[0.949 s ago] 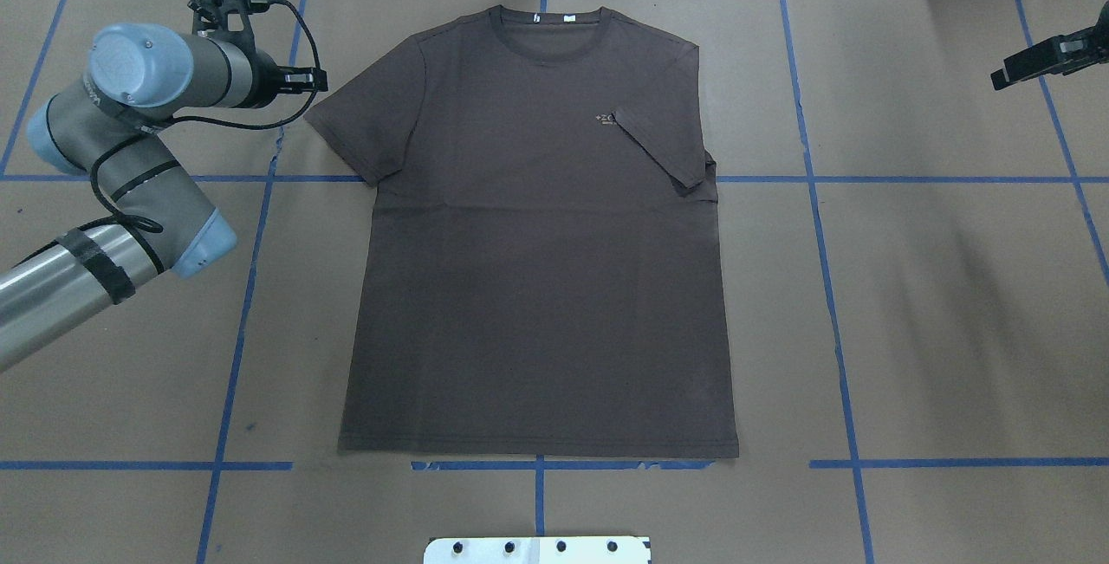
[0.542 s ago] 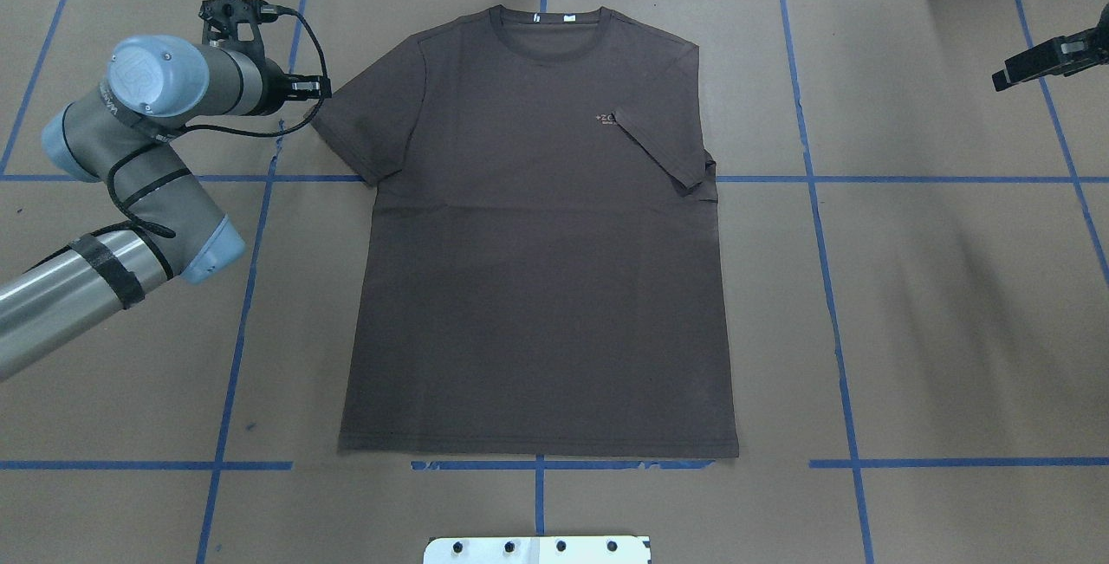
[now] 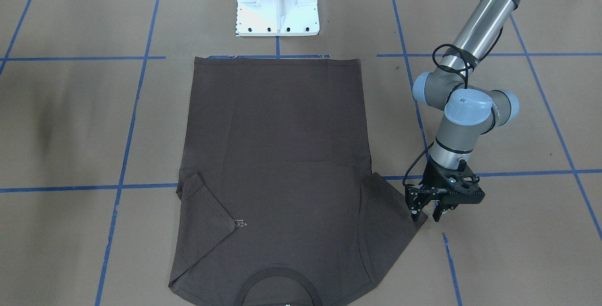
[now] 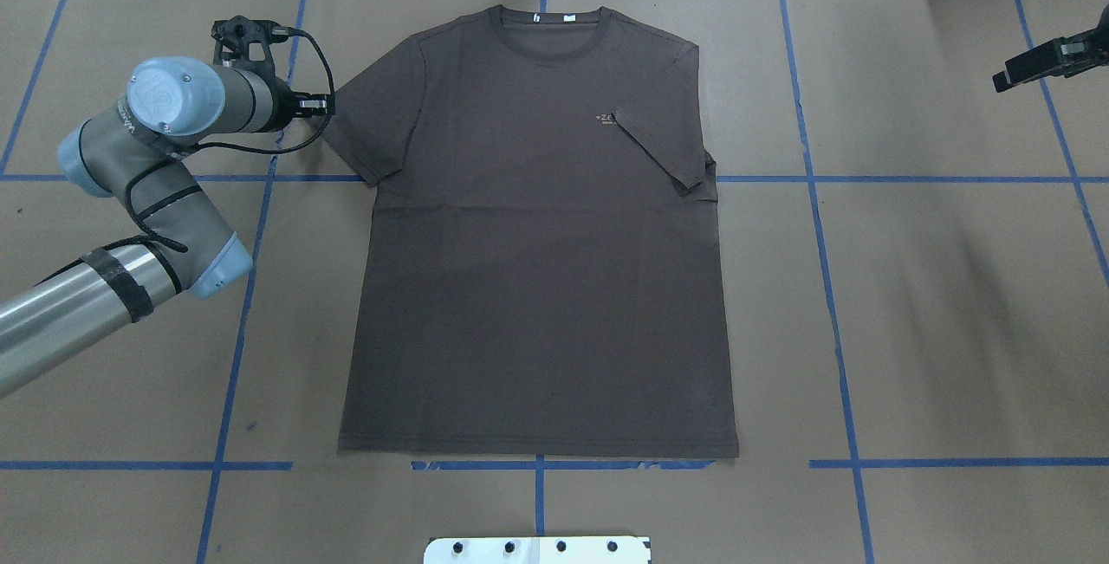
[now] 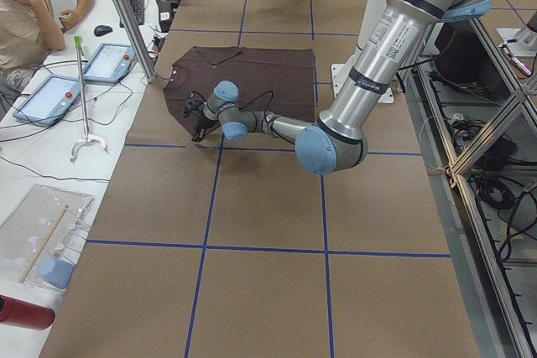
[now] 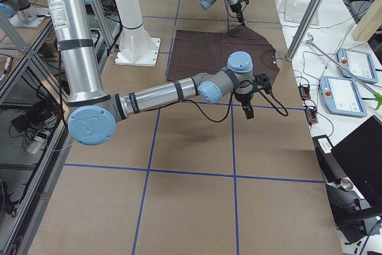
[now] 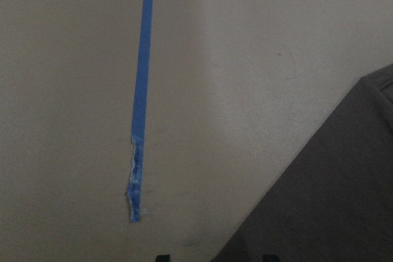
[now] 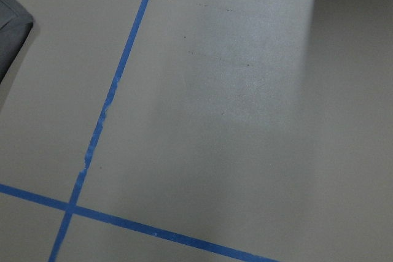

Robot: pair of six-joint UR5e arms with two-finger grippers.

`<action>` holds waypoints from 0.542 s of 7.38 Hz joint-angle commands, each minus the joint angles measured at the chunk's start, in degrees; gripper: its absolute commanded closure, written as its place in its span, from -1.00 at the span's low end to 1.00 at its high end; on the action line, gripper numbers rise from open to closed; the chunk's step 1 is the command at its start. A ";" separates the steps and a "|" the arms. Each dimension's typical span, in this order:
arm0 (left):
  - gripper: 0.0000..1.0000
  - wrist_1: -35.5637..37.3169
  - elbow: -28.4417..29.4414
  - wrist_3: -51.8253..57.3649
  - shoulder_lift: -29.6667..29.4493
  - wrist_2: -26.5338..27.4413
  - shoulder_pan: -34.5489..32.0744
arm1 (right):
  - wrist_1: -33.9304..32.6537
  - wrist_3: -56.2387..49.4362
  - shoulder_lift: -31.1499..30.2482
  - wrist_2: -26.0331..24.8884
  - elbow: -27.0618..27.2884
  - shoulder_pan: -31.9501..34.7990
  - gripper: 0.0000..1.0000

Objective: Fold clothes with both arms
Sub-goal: 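Push the sleeve nearest the left gripper inward onto the shirt body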

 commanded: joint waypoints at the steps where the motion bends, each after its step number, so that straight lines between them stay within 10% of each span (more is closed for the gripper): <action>1: -0.18 -0.07 0.44 0.09 -0.08 0.09 0.46 | 0.00 0.00 0.00 -0.09 0.04 0.00 -1.00; 4: 0.99 -0.25 0.44 0.00 -0.17 0.97 0.46 | 0.00 0.00 0.26 0.00 -0.22 0.00 -1.00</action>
